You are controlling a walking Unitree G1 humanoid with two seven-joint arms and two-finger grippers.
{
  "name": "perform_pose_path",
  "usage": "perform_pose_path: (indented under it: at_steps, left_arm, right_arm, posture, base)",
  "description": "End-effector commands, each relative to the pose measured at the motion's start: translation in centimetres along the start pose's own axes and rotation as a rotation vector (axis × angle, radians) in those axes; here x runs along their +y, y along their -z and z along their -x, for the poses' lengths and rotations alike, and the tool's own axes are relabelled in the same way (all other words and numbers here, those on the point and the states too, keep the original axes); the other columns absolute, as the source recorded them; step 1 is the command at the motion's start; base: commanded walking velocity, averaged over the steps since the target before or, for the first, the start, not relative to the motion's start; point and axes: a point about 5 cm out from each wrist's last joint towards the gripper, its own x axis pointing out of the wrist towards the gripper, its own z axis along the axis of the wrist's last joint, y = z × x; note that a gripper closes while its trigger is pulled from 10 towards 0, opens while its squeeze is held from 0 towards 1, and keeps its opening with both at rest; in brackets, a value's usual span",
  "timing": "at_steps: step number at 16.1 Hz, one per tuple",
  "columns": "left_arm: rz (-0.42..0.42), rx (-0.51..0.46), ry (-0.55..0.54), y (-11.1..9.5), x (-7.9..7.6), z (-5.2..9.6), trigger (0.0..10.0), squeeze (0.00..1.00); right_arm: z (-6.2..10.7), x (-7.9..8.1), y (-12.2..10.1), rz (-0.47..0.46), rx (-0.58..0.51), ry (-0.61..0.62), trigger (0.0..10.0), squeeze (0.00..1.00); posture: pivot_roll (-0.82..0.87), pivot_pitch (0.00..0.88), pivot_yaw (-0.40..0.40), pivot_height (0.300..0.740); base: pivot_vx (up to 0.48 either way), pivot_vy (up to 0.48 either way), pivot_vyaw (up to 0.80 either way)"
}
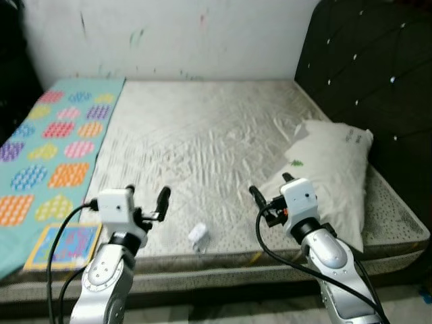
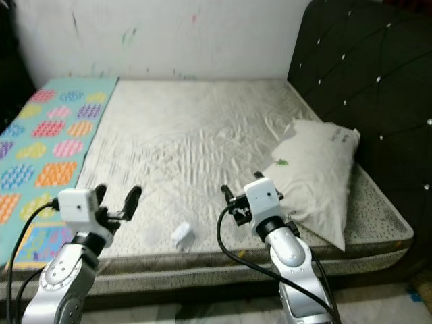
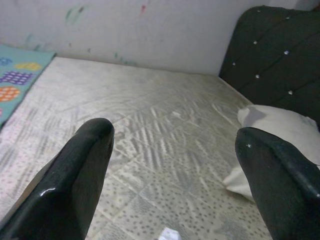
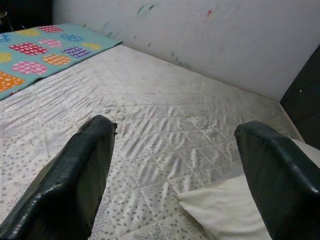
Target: Clean up the room
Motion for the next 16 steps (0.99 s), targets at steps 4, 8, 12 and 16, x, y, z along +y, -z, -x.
perform_pose_path:
  at_steps: [4,8,12,16]
  left_arm:
    - [-0.021,-0.017,0.023,-0.51,-0.05,-0.07,10.0,0.0]
    - [-0.024,-0.016,0.029,-0.48,-0.18,-0.12,10.0,0.0]
    - [-0.015,-0.005,-0.007,-0.29,-0.06,-0.14,10.0,0.0]
    - [0.007,0.007,-0.019,-0.12,0.07,-0.27,10.0,0.0]
  right_arm:
    - [-0.29,-0.09,-0.2,-0.014,-0.012,0.017,10.0,0.0]
    - [-0.45,0.04,-0.17,-0.013,-0.013,0.01,10.0,0.0]
    - [-0.76,-0.01,-0.32,-0.012,-0.023,0.006,10.0,0.0]
    - [-0.89,0.22,-0.32,-0.028,-0.029,0.003,10.0,0.0]
  posture:
    - [-0.1,0.0,0.006,0.74]
    - [-0.09,0.0,0.001,0.74]
    - [-0.09,0.0,-0.004,0.74]
    - [-0.09,0.0,-0.004,0.74]
  base:
    - [0.303,0.0,0.0]
    - [0.39,0.0,0.0]
    - [0.16,0.0,0.0]
    - [0.0,0.0,0.0]
